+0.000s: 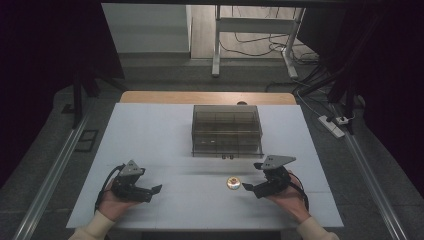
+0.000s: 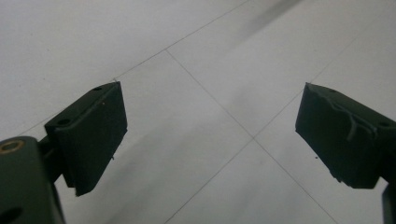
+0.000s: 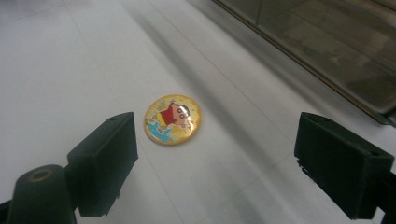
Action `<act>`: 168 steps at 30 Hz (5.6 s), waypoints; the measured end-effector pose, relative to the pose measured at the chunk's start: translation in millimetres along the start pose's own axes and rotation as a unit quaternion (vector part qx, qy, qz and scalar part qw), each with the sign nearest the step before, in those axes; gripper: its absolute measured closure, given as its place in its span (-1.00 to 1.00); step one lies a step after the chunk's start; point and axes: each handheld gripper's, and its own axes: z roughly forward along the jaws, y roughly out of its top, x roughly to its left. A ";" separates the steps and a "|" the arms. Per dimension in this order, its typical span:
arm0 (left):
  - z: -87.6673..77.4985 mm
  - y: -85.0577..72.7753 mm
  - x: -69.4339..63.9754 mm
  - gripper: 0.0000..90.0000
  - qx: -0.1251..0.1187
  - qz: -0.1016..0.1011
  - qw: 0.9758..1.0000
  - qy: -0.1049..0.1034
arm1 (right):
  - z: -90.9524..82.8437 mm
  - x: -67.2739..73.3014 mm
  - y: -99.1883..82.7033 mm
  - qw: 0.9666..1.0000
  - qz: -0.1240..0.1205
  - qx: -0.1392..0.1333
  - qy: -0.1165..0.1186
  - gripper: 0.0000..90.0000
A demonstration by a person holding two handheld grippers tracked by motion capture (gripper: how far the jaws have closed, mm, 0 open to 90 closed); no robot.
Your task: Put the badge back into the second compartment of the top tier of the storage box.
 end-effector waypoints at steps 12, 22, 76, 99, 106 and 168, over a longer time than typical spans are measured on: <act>0.7 -0.5 0.6 -0.79 0.003 0.000 1.000 -0.001 | 12.2 5.1 10.0 1.000 -0.012 0.016 0.015 -0.71; 1.0 -0.8 0.9 -0.79 0.006 0.001 1.000 -0.002 | 25.6 11.9 20.6 0.999 -0.028 0.032 0.028 -0.70; 0.1 -1.2 1.9 -0.78 0.006 -0.001 1.000 -0.001 | 62.9 24.8 39.5 0.978 -0.076 0.189 0.044 -0.29; -0.2 -1.5 2.8 -0.78 0.004 -0.003 1.000 -0.001 | 55.5 24.2 39.1 0.981 -0.072 0.171 0.049 0.03; -0.9 -1.8 3.7 -0.78 0.004 -0.003 1.000 0.001 | 42.9 19.1 38.7 0.989 -0.062 0.128 0.046 0.03; -1.5 -1.1 3.4 -0.78 0.000 -0.004 1.000 0.003 | -9.7 4.0 47.0 0.997 -0.030 -0.070 0.003 0.03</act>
